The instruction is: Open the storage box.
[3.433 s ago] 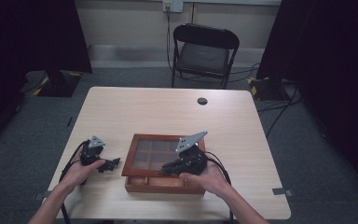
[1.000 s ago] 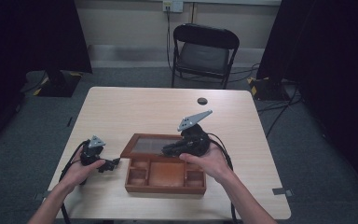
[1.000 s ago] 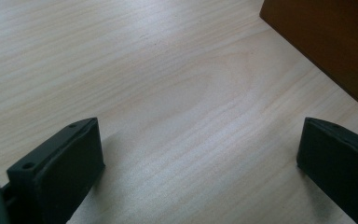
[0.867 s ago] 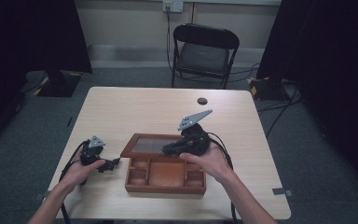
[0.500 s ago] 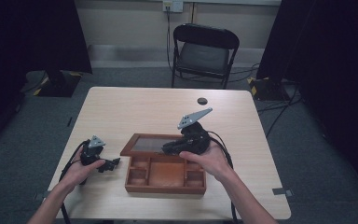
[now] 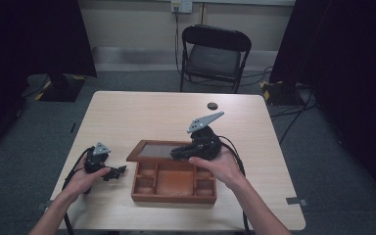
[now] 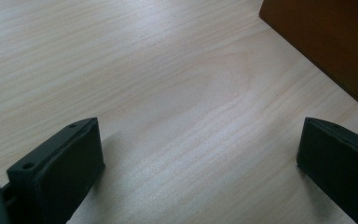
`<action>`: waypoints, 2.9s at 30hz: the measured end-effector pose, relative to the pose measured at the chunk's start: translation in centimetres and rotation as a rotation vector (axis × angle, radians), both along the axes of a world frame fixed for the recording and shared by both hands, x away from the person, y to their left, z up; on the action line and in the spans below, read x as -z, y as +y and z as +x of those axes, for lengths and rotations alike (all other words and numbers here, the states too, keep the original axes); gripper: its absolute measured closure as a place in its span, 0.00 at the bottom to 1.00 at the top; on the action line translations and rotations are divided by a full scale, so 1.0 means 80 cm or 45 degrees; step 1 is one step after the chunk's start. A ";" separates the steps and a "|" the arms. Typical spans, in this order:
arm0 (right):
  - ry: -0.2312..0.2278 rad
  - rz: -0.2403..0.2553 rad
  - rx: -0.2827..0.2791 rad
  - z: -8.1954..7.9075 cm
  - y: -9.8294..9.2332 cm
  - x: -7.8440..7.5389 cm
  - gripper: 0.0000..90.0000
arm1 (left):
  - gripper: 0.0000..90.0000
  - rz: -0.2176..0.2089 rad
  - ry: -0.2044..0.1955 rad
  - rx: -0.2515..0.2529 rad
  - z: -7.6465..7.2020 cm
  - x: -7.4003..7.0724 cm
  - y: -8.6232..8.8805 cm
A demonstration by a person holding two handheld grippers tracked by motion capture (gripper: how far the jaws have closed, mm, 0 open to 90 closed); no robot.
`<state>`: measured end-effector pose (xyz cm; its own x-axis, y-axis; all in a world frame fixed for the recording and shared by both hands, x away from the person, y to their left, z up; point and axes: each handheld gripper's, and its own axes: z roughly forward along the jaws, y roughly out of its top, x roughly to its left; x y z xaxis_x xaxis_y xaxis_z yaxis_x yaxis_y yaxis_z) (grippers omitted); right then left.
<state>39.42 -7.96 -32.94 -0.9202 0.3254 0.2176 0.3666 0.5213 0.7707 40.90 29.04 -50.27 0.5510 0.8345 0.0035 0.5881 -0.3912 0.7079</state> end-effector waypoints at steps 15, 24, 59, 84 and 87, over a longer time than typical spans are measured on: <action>0.002 0.013 0.019 0.003 -0.002 -0.004 0.91 | 0.00 -0.001 -0.003 0.003 0.000 0.000 0.000; -0.006 0.014 0.026 0.005 -0.001 -0.006 0.91 | 0.00 -0.001 -0.004 0.003 0.000 0.000 0.000; -0.019 0.042 0.077 0.015 -0.002 -0.017 0.91 | 0.00 -0.001 -0.003 0.003 0.000 0.000 0.000; -0.017 0.057 0.097 0.023 -0.002 -0.024 0.91 | 0.00 -0.002 -0.004 0.009 0.001 0.000 0.000; -0.009 0.074 0.105 0.025 -0.004 -0.023 0.89 | 0.00 -0.001 -0.004 0.010 0.001 0.000 0.001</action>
<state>41.44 -8.25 -31.07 -0.8924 0.3873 0.2315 0.4006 0.4440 0.8015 40.98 29.09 -50.28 0.5575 0.8302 0.0044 0.5829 -0.3952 0.7099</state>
